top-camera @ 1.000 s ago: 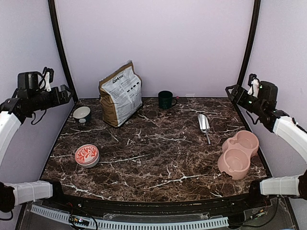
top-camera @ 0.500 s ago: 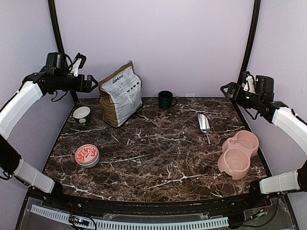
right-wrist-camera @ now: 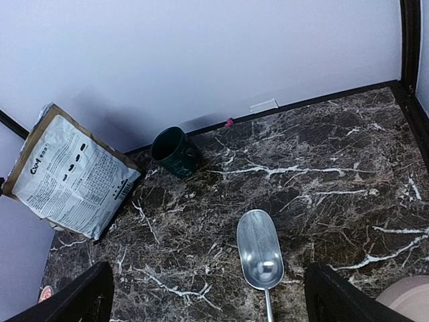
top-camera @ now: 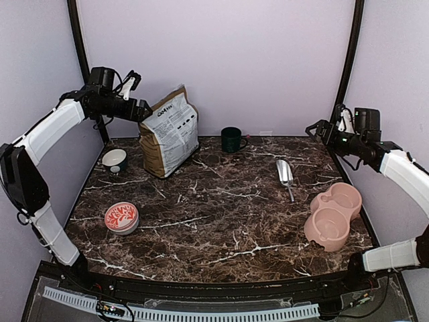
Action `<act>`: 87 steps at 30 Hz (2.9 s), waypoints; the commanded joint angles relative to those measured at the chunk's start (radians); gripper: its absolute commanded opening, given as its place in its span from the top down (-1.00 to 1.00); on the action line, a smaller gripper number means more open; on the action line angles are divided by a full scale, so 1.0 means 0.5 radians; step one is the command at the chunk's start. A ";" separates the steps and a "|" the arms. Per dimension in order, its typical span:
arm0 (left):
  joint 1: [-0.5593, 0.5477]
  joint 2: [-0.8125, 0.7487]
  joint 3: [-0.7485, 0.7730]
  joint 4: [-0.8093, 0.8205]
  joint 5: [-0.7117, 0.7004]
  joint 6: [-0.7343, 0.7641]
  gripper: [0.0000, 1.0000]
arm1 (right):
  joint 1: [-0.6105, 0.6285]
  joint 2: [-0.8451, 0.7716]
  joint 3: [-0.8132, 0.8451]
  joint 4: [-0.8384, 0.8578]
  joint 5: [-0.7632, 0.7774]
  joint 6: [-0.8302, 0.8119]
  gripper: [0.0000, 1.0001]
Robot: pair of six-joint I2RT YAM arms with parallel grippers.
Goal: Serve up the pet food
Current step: Move the pet food bag to the center of the board.
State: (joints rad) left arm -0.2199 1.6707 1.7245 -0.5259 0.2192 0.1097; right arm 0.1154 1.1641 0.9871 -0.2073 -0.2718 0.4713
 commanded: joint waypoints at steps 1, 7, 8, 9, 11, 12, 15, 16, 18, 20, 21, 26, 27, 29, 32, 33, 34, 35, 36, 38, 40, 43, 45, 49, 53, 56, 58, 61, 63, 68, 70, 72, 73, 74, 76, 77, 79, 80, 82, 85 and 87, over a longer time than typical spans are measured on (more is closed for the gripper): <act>-0.002 0.122 0.155 0.028 -0.011 0.072 -0.76 | 0.020 -0.016 0.032 -0.002 -0.051 -0.022 -0.99; -0.002 0.261 0.297 0.033 -0.034 0.073 -0.47 | 0.030 -0.019 0.013 -0.004 -0.076 -0.022 -0.99; 0.000 0.276 0.312 0.038 -0.038 0.075 -0.37 | 0.033 -0.020 0.007 -0.002 -0.081 -0.024 -0.99; -0.002 0.290 0.327 0.039 -0.044 0.073 -0.29 | 0.033 -0.017 0.002 -0.001 -0.086 -0.022 -0.99; -0.002 0.321 0.361 0.029 -0.044 0.078 -0.15 | 0.033 -0.017 -0.009 0.000 -0.093 -0.022 -0.99; -0.004 0.338 0.379 0.023 -0.040 0.080 -0.12 | 0.036 -0.015 -0.013 0.002 -0.096 -0.022 -0.99; -0.002 0.379 0.415 0.011 -0.024 0.084 0.00 | 0.036 -0.014 -0.022 0.003 -0.101 -0.028 -0.99; -0.005 0.391 0.431 0.003 -0.019 0.083 0.09 | 0.036 -0.012 -0.023 0.004 -0.101 -0.028 -0.99; -0.009 0.418 0.454 -0.014 -0.010 0.083 0.28 | 0.036 -0.006 -0.023 0.004 -0.111 -0.028 -0.99; -0.013 0.429 0.475 -0.026 -0.001 0.082 0.62 | 0.036 -0.011 -0.025 0.002 -0.116 -0.028 -0.99; -0.023 0.429 0.484 -0.033 0.004 0.079 0.74 | 0.038 -0.012 -0.027 0.001 -0.119 -0.026 -0.99; -0.102 0.416 0.598 -0.113 -0.042 0.062 1.00 | 0.039 -0.023 -0.021 -0.003 -0.130 -0.008 -0.99; -0.124 0.412 0.628 -0.138 -0.068 0.049 1.00 | 0.039 -0.022 -0.019 -0.003 -0.133 -0.001 -0.99; -0.172 0.398 0.694 -0.192 -0.115 0.028 1.00 | 0.042 -0.029 -0.012 -0.006 -0.140 0.012 -0.99; -0.247 0.360 0.775 -0.267 -0.176 -0.033 1.00 | 0.048 -0.039 -0.006 -0.009 -0.145 0.033 -0.99; -0.272 0.343 0.801 -0.288 -0.184 -0.051 1.00 | 0.051 -0.042 -0.001 -0.011 -0.144 0.040 -0.99; -0.299 0.329 0.823 -0.316 -0.201 -0.063 1.00 | 0.053 -0.043 0.006 -0.021 -0.143 0.046 -0.99; -0.329 0.317 0.857 -0.348 -0.229 -0.074 1.00 | 0.056 -0.048 0.014 -0.035 -0.143 0.050 -0.99; -0.359 0.308 0.894 -0.383 -0.271 -0.088 1.00 | 0.060 -0.050 0.023 -0.047 -0.144 0.057 -0.99; -0.397 0.289 0.952 -0.457 -0.291 -0.143 1.00 | 0.065 -0.057 0.044 -0.070 -0.145 0.065 -0.99; -0.430 0.254 0.985 -0.514 -0.293 -0.225 1.00 | 0.071 -0.072 0.058 -0.081 -0.140 0.075 -0.99; -0.455 0.190 0.985 -0.572 -0.279 -0.362 1.00 | 0.080 -0.090 0.082 -0.094 -0.137 0.100 -0.99; -0.469 0.144 0.974 -0.593 -0.248 -0.445 1.00 | 0.089 -0.098 0.092 -0.097 -0.136 0.119 -0.99; -0.486 0.041 0.868 -0.572 -0.157 -0.636 1.00 | 0.123 -0.106 0.122 -0.121 -0.122 0.161 -0.99; -0.500 -0.104 0.694 -0.496 0.031 -0.799 1.00 | 0.190 -0.131 0.171 -0.204 -0.061 0.190 -0.99; -0.505 -0.214 0.592 -0.484 0.032 -0.797 1.00 | 0.229 -0.164 0.191 -0.248 -0.014 0.205 -0.99; -0.504 -0.261 0.515 -0.498 -0.088 -0.719 0.96 | 0.245 -0.181 0.189 -0.254 0.013 0.222 -0.99; -0.505 -0.297 0.420 -0.510 -0.218 -0.574 0.77 | 0.261 -0.187 0.189 -0.257 0.023 0.240 -0.99; -0.503 -0.286 0.409 -0.512 -0.203 -0.462 0.50 | 0.271 -0.189 0.192 -0.270 0.026 0.250 -0.99; -0.503 -0.171 0.515 -0.581 -0.278 -0.244 -0.41 | 0.297 -0.195 0.215 -0.317 0.059 0.253 -0.99; -0.504 -0.092 0.598 -0.640 -0.293 -0.194 -0.48 | 0.301 -0.203 0.217 -0.337 0.078 0.246 -0.99; -0.505 -0.004 0.681 -0.700 -0.282 -0.169 -0.50 | 0.303 -0.212 0.212 -0.353 0.098 0.243 -0.99; -0.505 0.035 0.717 -0.724 -0.302 -0.158 -0.50 | 0.301 -0.217 0.213 -0.359 0.104 0.239 -0.99; -0.503 0.069 0.740 -0.734 -0.321 -0.158 -0.50 | 0.302 -0.219 0.208 -0.365 0.107 0.236 -0.99; -0.505 0.119 0.748 -0.732 -0.384 -0.143 -0.51 | 0.303 -0.223 0.203 -0.374 0.114 0.228 -0.99; -0.502 0.147 0.753 -0.729 -0.393 -0.135 -0.51 | 0.302 -0.221 0.201 -0.380 0.114 0.224 -0.99; -0.504 0.192 0.775 -0.735 -0.402 -0.127 -0.50 | 0.303 -0.222 0.198 -0.390 0.119 0.215 -0.99; -0.505 0.217 0.789 -0.743 -0.399 -0.125 -0.50 | 0.301 -0.222 0.196 -0.394 0.124 0.210 -0.99; -0.504 0.263 0.820 -0.760 -0.403 -0.122 -0.48 | 0.302 -0.221 0.193 -0.401 0.135 0.203 -0.99; -0.503 0.312 0.851 -0.770 -0.430 -0.121 -0.35 | 0.303 -0.217 0.186 -0.402 0.138 0.193 -0.99; -0.502 0.333 0.854 -0.780 -0.451 -0.127 -0.18 | 0.302 -0.219 0.179 -0.402 0.134 0.190 -0.99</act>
State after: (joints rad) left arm -0.4698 1.8496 2.1033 -0.8928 0.0216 0.0315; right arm 0.2604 1.0691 1.0657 -0.4198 -0.2176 0.5800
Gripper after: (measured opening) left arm 0.653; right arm 0.996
